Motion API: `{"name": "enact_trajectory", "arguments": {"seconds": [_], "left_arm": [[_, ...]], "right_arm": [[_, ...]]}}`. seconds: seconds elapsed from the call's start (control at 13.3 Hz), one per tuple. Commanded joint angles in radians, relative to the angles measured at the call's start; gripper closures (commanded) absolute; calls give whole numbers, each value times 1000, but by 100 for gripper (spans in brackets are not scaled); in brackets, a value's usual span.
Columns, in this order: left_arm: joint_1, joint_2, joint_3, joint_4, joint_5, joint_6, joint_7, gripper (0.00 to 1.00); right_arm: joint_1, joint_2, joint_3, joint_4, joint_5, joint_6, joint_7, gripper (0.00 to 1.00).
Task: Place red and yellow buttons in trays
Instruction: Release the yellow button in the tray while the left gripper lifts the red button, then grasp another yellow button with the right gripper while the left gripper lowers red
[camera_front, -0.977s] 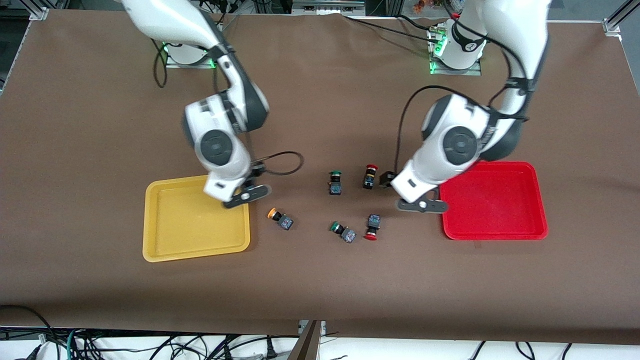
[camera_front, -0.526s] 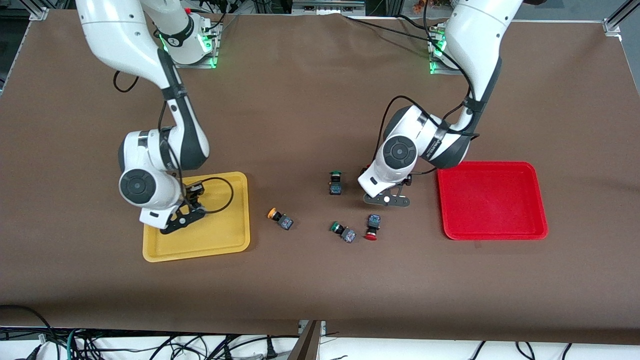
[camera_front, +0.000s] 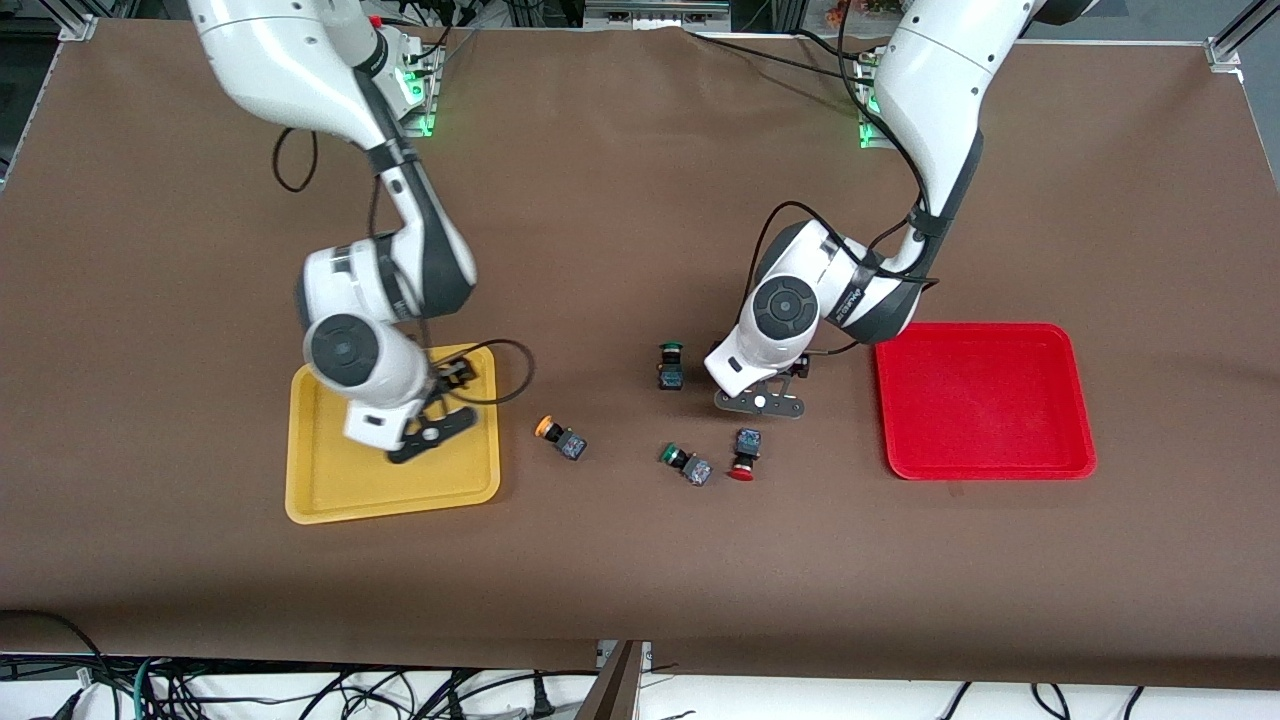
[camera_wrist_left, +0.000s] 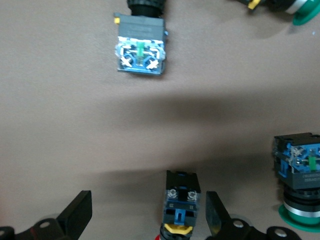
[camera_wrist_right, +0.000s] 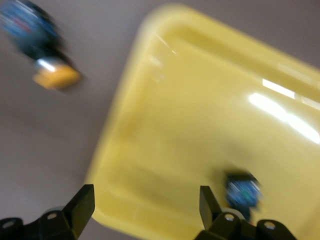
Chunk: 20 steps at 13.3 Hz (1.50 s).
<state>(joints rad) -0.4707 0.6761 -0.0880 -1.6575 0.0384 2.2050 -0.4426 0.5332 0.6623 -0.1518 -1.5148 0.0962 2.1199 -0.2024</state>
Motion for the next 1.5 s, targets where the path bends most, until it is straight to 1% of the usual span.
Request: {"name": "enact_trajectory", "arguments": {"seconds": [0.0, 0.08, 0.15, 0.23, 0.3, 0.38, 0.45, 0.53, 0.6, 0.68, 0.75, 0.83, 0.9, 0.98, 1.05, 1.2, 1.28, 1.35, 1.43], "left_arm": [[-29, 11, 11, -25, 8, 56, -18, 0], [-31, 11, 10, -51, 8, 94, -19, 0], [-32, 13, 10, -65, 8, 117, -19, 0], [-40, 22, 11, -65, 8, 122, -19, 5], [-45, 23, 11, -64, 8, 122, -19, 32], [-45, 23, 11, -64, 9, 122, -19, 63], [-48, 22, 11, -62, 11, 120, -15, 83], [-49, 16, 11, -61, 15, 113, -8, 87], [-45, 1, 13, -61, 21, 107, -5, 93], [-42, -19, 17, -58, 23, 84, -5, 97], [-34, -42, 23, -47, 23, 40, -2, 100], [-10, -71, 37, -42, 23, -14, 45, 100], [30, -101, 42, -33, 23, -60, 138, 100], [87, -124, 40, -19, 21, -99, 235, 100], [131, -136, 39, -7, 21, -138, 319, 99], [205, -142, 42, 25, 21, -220, 498, 99], [251, -142, 42, 25, 21, -234, 587, 98], [303, -136, 40, 24, 23, -231, 692, 94], [346, -129, 40, 19, 23, -226, 804, 94]], "right_arm": [[-2, 132, 46, 131, 5, 148, 5, 7], [-1, 161, 53, 159, 5, 176, 2, 7], [-2, 174, 76, 183, 7, 180, 5, 7], [-2, 184, 93, 194, 7, 187, 15, 7], [-1, 200, 109, 202, 5, 210, 38, 7], [7, 220, 112, 202, 5, 253, 41, 7], [13, 241, 112, 197, 5, 290, 44, 7], [13, 258, 112, 193, 8, 314, 46, 7], [20, 272, 112, 185, 8, 345, 47, 7], [28, 273, 112, 165, 10, 377, 49, 9], [28, 275, 112, 153, 10, 391, 51, 20], [27, 273, 112, 151, 10, 391, 48, 39], [18, 269, 112, 151, 10, 387, 38, 60], [13, 264, 112, 153, 10, 371, 38, 86], [2, 254, 113, 156, 14, 333, 40, 100], [-21, 196, 110, 171, 65, 194, 32, 100], [-41, 174, 110, 191, 65, 107, 26, 100], [-59, 149, 107, 212, 59, 16, 12, 100], [-74, 122, 100, 216, 54, -56, -27, 100]]}}
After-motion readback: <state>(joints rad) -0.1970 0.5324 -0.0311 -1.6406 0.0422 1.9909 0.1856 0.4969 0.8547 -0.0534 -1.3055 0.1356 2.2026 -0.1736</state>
